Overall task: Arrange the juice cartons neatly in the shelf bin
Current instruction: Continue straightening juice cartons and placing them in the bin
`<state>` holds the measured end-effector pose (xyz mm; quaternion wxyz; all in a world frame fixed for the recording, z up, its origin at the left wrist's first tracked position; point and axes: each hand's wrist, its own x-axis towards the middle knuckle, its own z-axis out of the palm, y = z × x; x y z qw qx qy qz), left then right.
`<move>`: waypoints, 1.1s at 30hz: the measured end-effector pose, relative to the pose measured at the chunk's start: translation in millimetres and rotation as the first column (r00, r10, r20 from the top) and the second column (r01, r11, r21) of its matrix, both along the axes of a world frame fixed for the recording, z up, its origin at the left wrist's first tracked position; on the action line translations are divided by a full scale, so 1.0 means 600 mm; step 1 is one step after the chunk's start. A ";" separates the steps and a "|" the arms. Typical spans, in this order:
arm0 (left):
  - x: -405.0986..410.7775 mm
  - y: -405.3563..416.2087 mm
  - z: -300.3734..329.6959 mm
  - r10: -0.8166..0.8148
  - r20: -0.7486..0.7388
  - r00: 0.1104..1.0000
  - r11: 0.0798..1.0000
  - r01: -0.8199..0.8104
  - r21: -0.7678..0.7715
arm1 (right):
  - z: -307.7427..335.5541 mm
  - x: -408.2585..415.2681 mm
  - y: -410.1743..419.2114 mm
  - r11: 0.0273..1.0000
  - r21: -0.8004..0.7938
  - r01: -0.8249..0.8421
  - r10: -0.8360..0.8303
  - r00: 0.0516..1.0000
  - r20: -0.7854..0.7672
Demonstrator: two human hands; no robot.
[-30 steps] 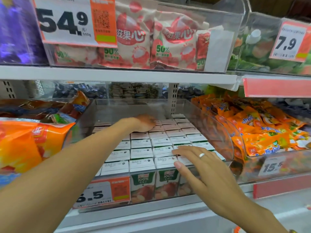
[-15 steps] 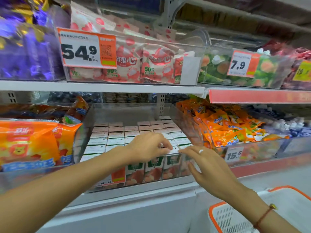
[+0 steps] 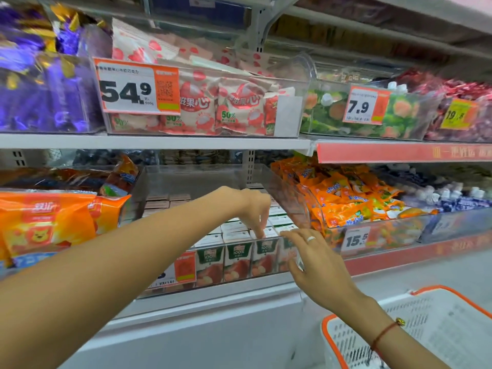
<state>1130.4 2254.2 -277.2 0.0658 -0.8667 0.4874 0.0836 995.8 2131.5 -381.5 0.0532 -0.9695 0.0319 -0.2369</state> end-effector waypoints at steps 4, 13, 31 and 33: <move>-0.001 -0.017 0.003 0.040 0.023 0.999 0.997 -0.042 0.065 | -0.005 0.001 -0.003 1.000 0.016 0.000 -0.001 1.000 0.020; 0.020 0.002 -0.018 0.018 0.064 0.998 1.000 -0.019 0.013 | -0.011 0.001 -0.008 0.997 0.070 -0.034 0.031 0.999 0.038; -0.091 0.148 -0.083 -0.089 -0.637 0.766 -0.042 -0.642 -0.766 | 0.064 -0.016 0.089 0.789 0.579 -0.208 0.149 0.978 0.148; -0.114 0.179 -0.091 -0.112 -0.731 0.673 -0.009 -0.736 -0.677 | 0.077 -0.019 0.132 0.610 0.764 -0.209 0.265 0.963 0.053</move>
